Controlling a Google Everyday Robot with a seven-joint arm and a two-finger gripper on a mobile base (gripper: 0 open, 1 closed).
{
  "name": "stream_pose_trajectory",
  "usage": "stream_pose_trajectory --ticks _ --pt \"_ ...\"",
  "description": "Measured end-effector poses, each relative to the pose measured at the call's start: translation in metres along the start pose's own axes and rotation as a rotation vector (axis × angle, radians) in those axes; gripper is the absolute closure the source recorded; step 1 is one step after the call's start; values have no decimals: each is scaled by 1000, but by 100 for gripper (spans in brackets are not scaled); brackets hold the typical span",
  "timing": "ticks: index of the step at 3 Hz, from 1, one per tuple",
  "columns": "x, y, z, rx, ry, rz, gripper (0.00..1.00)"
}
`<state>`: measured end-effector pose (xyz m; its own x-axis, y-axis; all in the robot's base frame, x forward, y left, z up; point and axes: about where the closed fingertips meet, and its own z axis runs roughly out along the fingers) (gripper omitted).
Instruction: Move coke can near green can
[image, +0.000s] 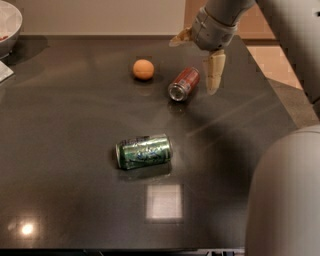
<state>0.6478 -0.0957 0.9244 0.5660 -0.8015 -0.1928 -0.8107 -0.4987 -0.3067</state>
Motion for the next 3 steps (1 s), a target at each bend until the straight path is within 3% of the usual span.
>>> stream_pose_trajectory --ticks 1,2,3 --pt "-8 -39 29 -17 -16 -112 0" --pt "-8 -61 53 -49 32 -193 0" --pt "5 -63 71 -113 113 -243 0"
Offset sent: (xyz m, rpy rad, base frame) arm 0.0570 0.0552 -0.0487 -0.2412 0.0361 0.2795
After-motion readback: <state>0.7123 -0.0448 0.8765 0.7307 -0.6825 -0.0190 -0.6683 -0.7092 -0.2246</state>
